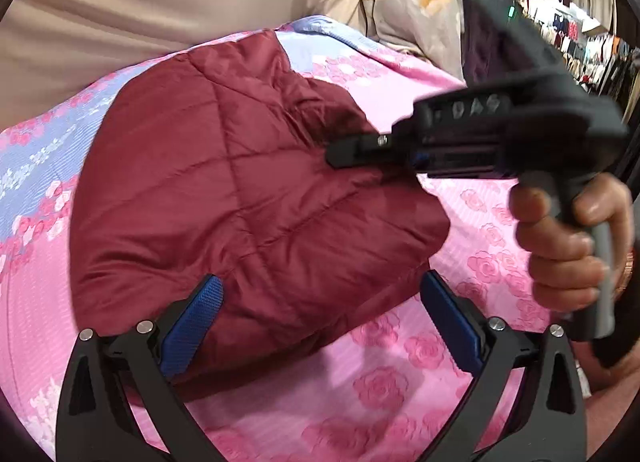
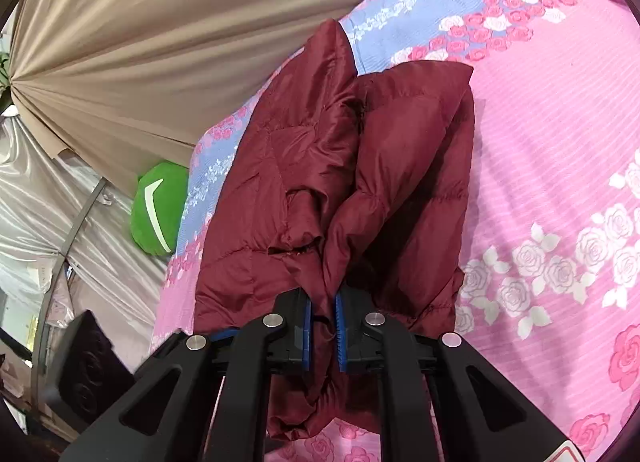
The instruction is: Fold large clothes
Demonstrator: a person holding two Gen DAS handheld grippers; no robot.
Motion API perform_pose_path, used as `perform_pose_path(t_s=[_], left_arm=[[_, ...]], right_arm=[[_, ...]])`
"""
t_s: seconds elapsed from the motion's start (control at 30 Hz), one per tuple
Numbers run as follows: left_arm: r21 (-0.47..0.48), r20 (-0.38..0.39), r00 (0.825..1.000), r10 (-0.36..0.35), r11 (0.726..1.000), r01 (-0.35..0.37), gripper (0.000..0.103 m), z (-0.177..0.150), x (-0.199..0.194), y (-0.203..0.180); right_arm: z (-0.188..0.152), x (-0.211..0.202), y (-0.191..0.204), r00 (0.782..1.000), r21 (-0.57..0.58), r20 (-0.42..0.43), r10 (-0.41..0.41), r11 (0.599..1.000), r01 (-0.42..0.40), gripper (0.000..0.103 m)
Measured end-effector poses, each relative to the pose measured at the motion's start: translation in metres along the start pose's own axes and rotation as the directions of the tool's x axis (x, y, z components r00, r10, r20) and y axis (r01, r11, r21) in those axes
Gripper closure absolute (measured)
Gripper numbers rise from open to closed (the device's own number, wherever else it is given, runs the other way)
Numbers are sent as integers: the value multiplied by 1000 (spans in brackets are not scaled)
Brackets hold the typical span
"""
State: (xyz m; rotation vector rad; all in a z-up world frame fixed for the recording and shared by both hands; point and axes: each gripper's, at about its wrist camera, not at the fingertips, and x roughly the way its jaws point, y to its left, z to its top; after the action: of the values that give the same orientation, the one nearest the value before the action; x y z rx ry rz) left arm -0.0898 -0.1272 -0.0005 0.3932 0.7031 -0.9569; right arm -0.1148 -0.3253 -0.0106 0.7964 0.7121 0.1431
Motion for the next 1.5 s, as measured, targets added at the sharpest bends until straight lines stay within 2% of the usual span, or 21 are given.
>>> perform_pose_path(t_s=[0.07,0.13,0.17,0.23,0.27,0.33,0.37,0.43,0.47,0.53,0.63,0.73,0.83,0.93,1.03,1.1,1.17,1.33,1.4,1.43,1.5], left_arm=[[-16,-5,1000,0,1000,0,11,2,9,0],[-36,-4,999,-38,999,38,41,4,11,3],[-59,-4,998,-58,997,57,48,7,10,6],[-122,8,994,-113,986,113,80,10,6,19],[-205,29,983,-184,961,186,87,14,-1,35],[-297,78,966,-246,919,258,95,16,-13,55],[-345,132,956,-260,892,291,96,18,-28,70],[-374,216,947,-240,875,307,98,22,-57,88],[-374,255,942,-218,876,304,98,23,-71,93],[-359,341,929,-145,893,271,99,29,-105,101],[-341,381,918,-114,905,254,99,32,-128,103],[-322,350,926,-143,909,263,99,31,-120,93],[-285,288,934,-212,912,295,100,38,-90,72],[-238,217,936,-276,915,325,103,34,-67,49],[-212,175,942,-287,923,321,103,31,-55,37],[-199,149,942,-300,924,326,103,27,-47,32],[-201,127,942,-311,922,331,103,22,-41,30],[-201,56,942,-330,921,335,103,8,-26,26],[-197,11,943,-334,923,329,103,1,-17,22],[-198,-15,942,-336,924,326,103,-3,-12,21],[-204,-68,939,-336,926,316,103,-11,2,17]], right_arm=[[-2,2,-8,1000,10,-11,-8,1000,8,93],[-6,10,-10,1000,32,-25,-17,999,17,90],[-7,12,-12,999,42,-32,-21,999,22,85],[-8,10,-13,999,53,-27,-23,998,24,81],[-8,1,-13,1000,51,-12,-7,999,7,77],[-7,-13,-12,1000,37,22,16,999,-16,73],[-7,-23,-10,999,15,46,17,1000,-18,71],[-8,-34,-3,997,-45,69,-36,998,39,71],[-10,-35,4,991,-99,75,-114,988,121,71],[-14,-29,11,981,-157,68,-184,969,192,71],[-22,-7,14,983,-199,17,-182,963,182,77],[-28,24,13,974,-224,-43,-223,952,208,81],[-28,33,16,969,-244,-50,-244,943,225,82],[-15,2,7,971,-191,16,-239,952,238,82],[2,-28,-15,967,-101,69,-245,963,251,76],[21,-44,-40,972,1,84,-218,976,218,75],[38,-43,-52,982,40,79,-172,985,170,73],[86,6,-53,993,46,-4,-120,992,120,67],[100,29,-35,991,-6,-12,-132,991,132,82],[104,38,-28,990,-32,-11,-139,990,139,95],[115,53,-1,987,-123,4,-163,979,162,97]])
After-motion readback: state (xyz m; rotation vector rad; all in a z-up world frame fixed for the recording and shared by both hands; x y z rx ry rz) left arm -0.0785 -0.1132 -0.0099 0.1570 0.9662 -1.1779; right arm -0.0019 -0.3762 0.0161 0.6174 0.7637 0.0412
